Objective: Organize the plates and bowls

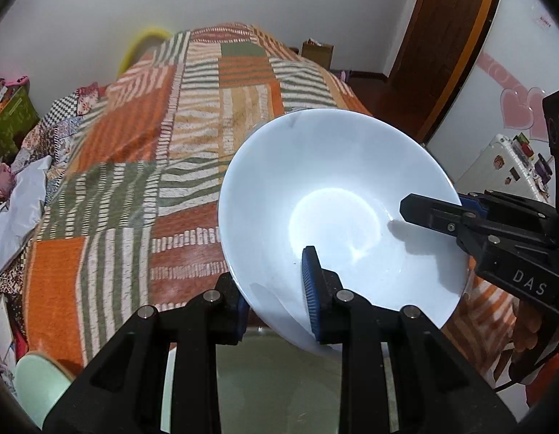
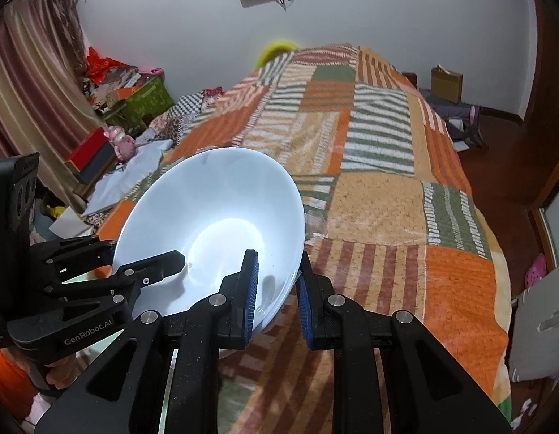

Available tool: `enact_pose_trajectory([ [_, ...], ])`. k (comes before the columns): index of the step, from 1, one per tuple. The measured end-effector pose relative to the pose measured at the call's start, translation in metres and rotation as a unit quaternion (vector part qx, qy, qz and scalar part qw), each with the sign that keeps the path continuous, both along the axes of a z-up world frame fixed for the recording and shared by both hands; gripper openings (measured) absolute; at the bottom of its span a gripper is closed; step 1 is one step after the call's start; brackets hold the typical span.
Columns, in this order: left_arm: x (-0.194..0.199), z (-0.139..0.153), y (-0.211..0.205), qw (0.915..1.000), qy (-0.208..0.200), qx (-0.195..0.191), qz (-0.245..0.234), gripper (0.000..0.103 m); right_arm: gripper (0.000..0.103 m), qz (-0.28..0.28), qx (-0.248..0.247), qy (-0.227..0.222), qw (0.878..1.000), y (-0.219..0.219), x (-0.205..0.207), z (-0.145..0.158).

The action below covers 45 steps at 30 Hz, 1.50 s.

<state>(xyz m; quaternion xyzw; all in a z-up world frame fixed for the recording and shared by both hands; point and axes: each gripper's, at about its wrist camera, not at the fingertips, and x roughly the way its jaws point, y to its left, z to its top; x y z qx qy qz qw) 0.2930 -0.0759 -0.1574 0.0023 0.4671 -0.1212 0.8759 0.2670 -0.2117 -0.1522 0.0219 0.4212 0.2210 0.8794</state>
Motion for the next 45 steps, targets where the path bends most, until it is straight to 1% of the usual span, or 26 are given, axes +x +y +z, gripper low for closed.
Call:
enact_pose_trajectory([
  [6,-0.026,0.020,0.015,0.9998,-0.017,-0.001,0.012,0.026,0.019,0.011,0.003,-0.014,1.000,0.014,-0.015,0.011],
  [11,-0.050,0.034,0.035,0.9993,-0.030,-0.002,0.025,0.026,0.019,0.023,0.007,-0.022,0.999,0.032,-0.029,0.018],
  [22,-0.101,0.048,0.089,0.9967,-0.044,-0.011,0.067,0.026,0.019,0.061,0.003,-0.028,0.998,0.083,-0.059,0.024],
  [28,-0.124,0.051,0.124,0.9942,-0.047,-0.018,0.095,0.026,0.019,0.087,0.007,-0.025,0.996,0.116,-0.070,0.023],
  [36,-0.152,0.048,0.169,0.9898,-0.047,-0.012,0.134,0.026,0.019,0.121,0.021,-0.017,0.992,0.157,-0.082,0.017],
  [45,-0.174,0.034,0.208,0.9846,-0.031,-0.007,0.172,0.026,0.019,0.149,0.038,0.010,0.988,0.194,-0.087,-0.003],
])
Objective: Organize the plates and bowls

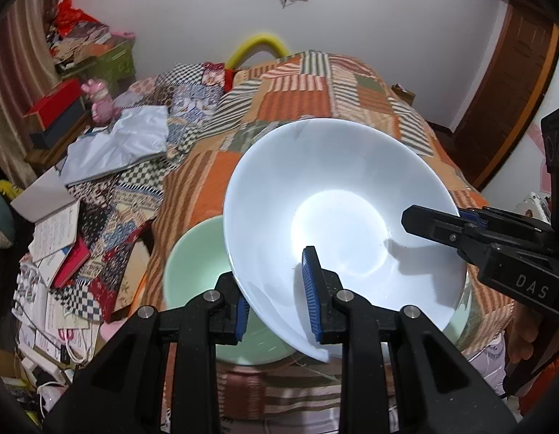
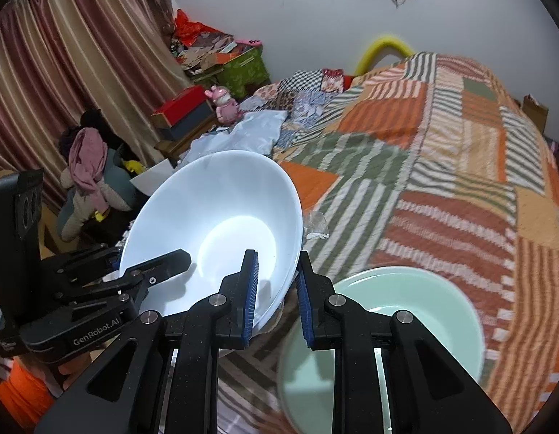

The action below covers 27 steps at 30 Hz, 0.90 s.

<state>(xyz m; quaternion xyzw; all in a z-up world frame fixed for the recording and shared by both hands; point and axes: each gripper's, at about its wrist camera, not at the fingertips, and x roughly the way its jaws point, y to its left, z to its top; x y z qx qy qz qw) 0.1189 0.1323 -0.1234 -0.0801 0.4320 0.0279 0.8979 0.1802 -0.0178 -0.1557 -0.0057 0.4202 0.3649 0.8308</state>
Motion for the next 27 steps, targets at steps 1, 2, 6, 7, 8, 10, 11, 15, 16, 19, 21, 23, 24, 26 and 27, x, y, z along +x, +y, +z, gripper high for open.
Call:
enact_pose_trajectory([
  [1,-0.002,-0.003,0.004,1.0000,0.002,0.000,0.003,0.026,0.019,0.002,0.000,0.003,1.000,0.003,-0.001,-0.002],
  [2,-0.004,-0.006,0.007,1.0000,0.005,0.000,0.006,0.026,0.019,0.004,-0.002,0.007,1.000,0.007,-0.002,-0.006],
  [6,-0.008,-0.018,0.020,0.9997,0.018,-0.004,0.017,0.026,0.019,0.013,-0.011,0.022,1.000,0.020,-0.002,-0.017],
  [7,-0.007,-0.021,0.021,0.9996,0.021,-0.005,0.020,0.026,0.019,0.014,-0.014,0.025,0.999,0.022,-0.002,-0.020],
  [8,-0.008,-0.024,0.024,0.9994,0.024,-0.007,0.022,0.026,0.019,0.015,-0.017,0.029,0.999,0.025,-0.002,-0.023],
  [10,-0.008,-0.030,0.028,0.9991,0.031,-0.011,0.028,0.026,0.019,0.019,-0.022,0.036,0.999,0.031,-0.002,-0.029],
  [11,-0.008,-0.034,0.031,0.9989,0.034,-0.013,0.030,0.026,0.019,0.021,-0.023,0.038,0.999,0.032,-0.002,-0.031],
  [15,-0.009,-0.042,0.038,0.9982,0.044,-0.013,0.037,0.026,0.019,0.029,-0.033,0.047,0.998,0.042,-0.003,-0.039],
  [16,-0.010,-0.044,0.040,0.9981,0.045,-0.014,0.039,0.026,0.019,0.031,-0.036,0.048,0.998,0.044,-0.003,-0.041],
  [19,-0.010,-0.048,0.045,0.9977,0.047,-0.018,0.046,0.026,0.019,0.035,-0.043,0.053,0.997,0.047,-0.002,-0.046],
  [21,-0.010,-0.051,0.047,0.9973,0.051,-0.019,0.049,0.026,0.019,0.037,-0.047,0.056,0.997,0.049,-0.002,-0.049],
  [23,-0.010,-0.055,0.049,0.9970,0.055,-0.018,0.051,0.026,0.019,0.037,-0.049,0.058,0.996,0.048,-0.001,-0.051],
  [24,-0.009,-0.056,0.049,0.9970,0.056,-0.017,0.051,0.026,0.019,0.037,-0.049,0.059,0.996,0.048,-0.001,-0.051],
  [26,-0.008,-0.057,0.049,0.9970,0.057,-0.012,0.051,0.026,0.020,0.040,-0.050,0.064,0.996,0.048,0.001,-0.052],
  [27,-0.008,-0.058,0.048,0.9972,0.056,-0.011,0.049,0.026,0.021,0.043,-0.053,0.065,0.996,0.048,0.002,-0.053],
])
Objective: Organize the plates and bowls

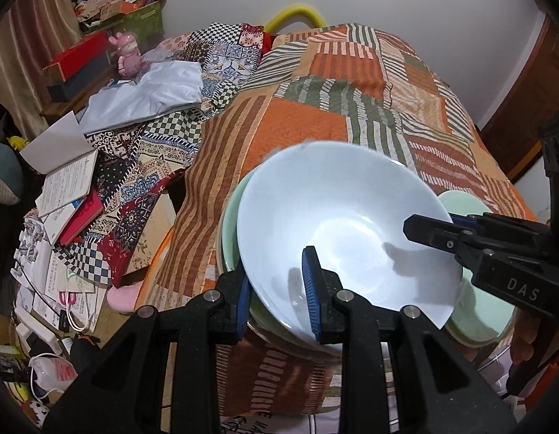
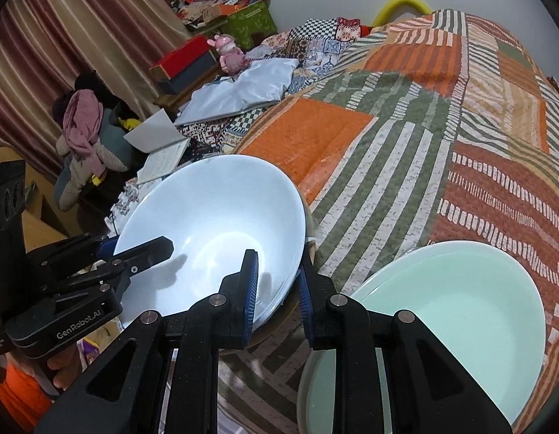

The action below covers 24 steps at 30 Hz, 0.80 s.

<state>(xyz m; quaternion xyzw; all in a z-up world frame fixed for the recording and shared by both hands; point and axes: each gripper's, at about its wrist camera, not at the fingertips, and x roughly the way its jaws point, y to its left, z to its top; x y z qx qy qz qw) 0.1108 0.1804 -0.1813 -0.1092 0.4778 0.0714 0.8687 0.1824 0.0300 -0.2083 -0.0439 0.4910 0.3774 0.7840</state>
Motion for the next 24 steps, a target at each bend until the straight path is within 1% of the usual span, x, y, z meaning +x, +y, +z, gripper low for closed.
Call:
enact_pose_trajectory([
  [5,0.000,-0.001,0.000,1.0000,-0.001,0.007,-0.002,0.026,0.021,0.010,-0.009,-0.014,1.000,0.001,-0.001,0.003],
  [8,0.003,0.000,0.003,1.0000,0.002,0.005,0.001,0.026,0.021,0.005,-0.004,-0.008,1.000,-0.001,0.001,0.003],
  [14,0.006,0.009,0.007,0.9999,-0.005,0.014,0.008,0.026,0.021,0.005,0.004,-0.007,1.000,-0.005,0.002,0.001],
  [15,0.006,0.011,0.007,0.9998,-0.007,0.017,0.008,0.026,0.021,0.005,0.006,-0.009,1.000,-0.006,0.001,0.003],
  [18,0.003,0.020,0.008,0.9989,-0.023,0.040,0.014,0.027,0.021,0.001,0.008,-0.020,1.000,-0.008,0.001,0.009],
  [20,0.001,0.026,0.011,0.9985,-0.034,0.040,0.014,0.027,0.021,-0.003,0.008,-0.025,1.000,-0.011,0.002,0.011],
  [21,-0.001,0.028,0.013,0.9984,-0.037,0.040,0.015,0.029,0.022,-0.005,0.009,-0.026,1.000,-0.012,0.003,0.012],
  [23,-0.004,0.029,0.017,0.9982,-0.039,0.042,0.020,0.036,0.027,-0.009,0.014,-0.023,1.000,-0.015,0.004,0.012],
  [24,-0.005,0.027,0.018,0.9982,-0.037,0.042,0.023,0.037,0.028,-0.011,0.013,-0.022,1.000,-0.015,0.004,0.011],
])
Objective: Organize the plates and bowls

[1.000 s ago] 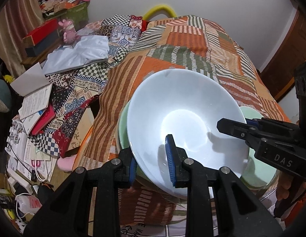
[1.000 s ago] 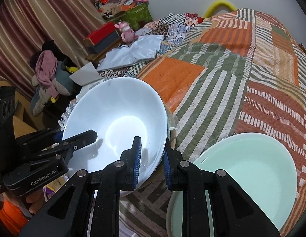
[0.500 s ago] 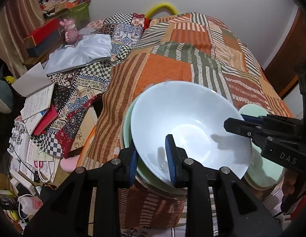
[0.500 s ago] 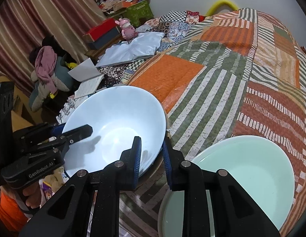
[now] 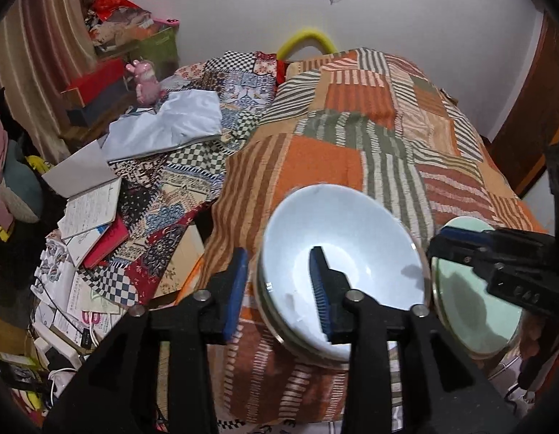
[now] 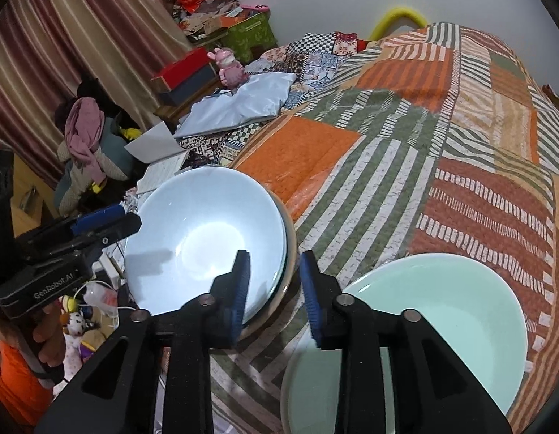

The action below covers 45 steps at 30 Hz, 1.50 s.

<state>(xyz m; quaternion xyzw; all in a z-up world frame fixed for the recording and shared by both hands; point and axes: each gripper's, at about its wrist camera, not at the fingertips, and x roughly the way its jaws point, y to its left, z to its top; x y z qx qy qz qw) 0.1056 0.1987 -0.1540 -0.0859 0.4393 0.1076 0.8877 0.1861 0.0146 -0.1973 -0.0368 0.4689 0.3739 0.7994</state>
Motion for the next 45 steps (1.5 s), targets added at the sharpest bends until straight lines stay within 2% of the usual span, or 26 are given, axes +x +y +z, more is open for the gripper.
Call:
enact_pose_trajectory([
  [5,-0.004,-0.020,0.010,0.9993,0.026,-0.022,0.013,0.037,0.036,-0.005,-0.008,0.012,1.000,0.001,0.001,-0.011],
  [9,-0.007,-0.031,0.011,0.9987,0.034,-0.036,0.011,0.038,0.036,-0.002,-0.012,0.025,1.000,0.004,0.001,-0.018],
  [13,-0.005,-0.043,0.014,0.9967,0.042,-0.069,0.011,0.038,0.036,0.004,-0.016,0.034,0.999,0.011,-0.001,-0.025],
  [23,0.002,-0.062,0.011,0.9926,0.056,-0.107,0.003,0.038,0.036,0.010,-0.016,0.056,0.998,0.023,0.001,-0.041],
  [33,0.007,-0.062,0.006,0.9935,0.061,-0.096,-0.001,0.038,0.036,0.013,-0.025,0.053,0.998,0.029,0.000,-0.042],
  [37,0.008,-0.057,0.002,0.9946,0.060,-0.084,0.000,0.038,0.036,-0.001,-0.015,0.067,0.998,0.022,0.004,-0.040],
  [45,0.006,-0.044,-0.010,0.9945,0.054,-0.090,-0.003,0.038,0.035,-0.018,-0.003,0.058,0.998,0.001,-0.004,-0.028],
])
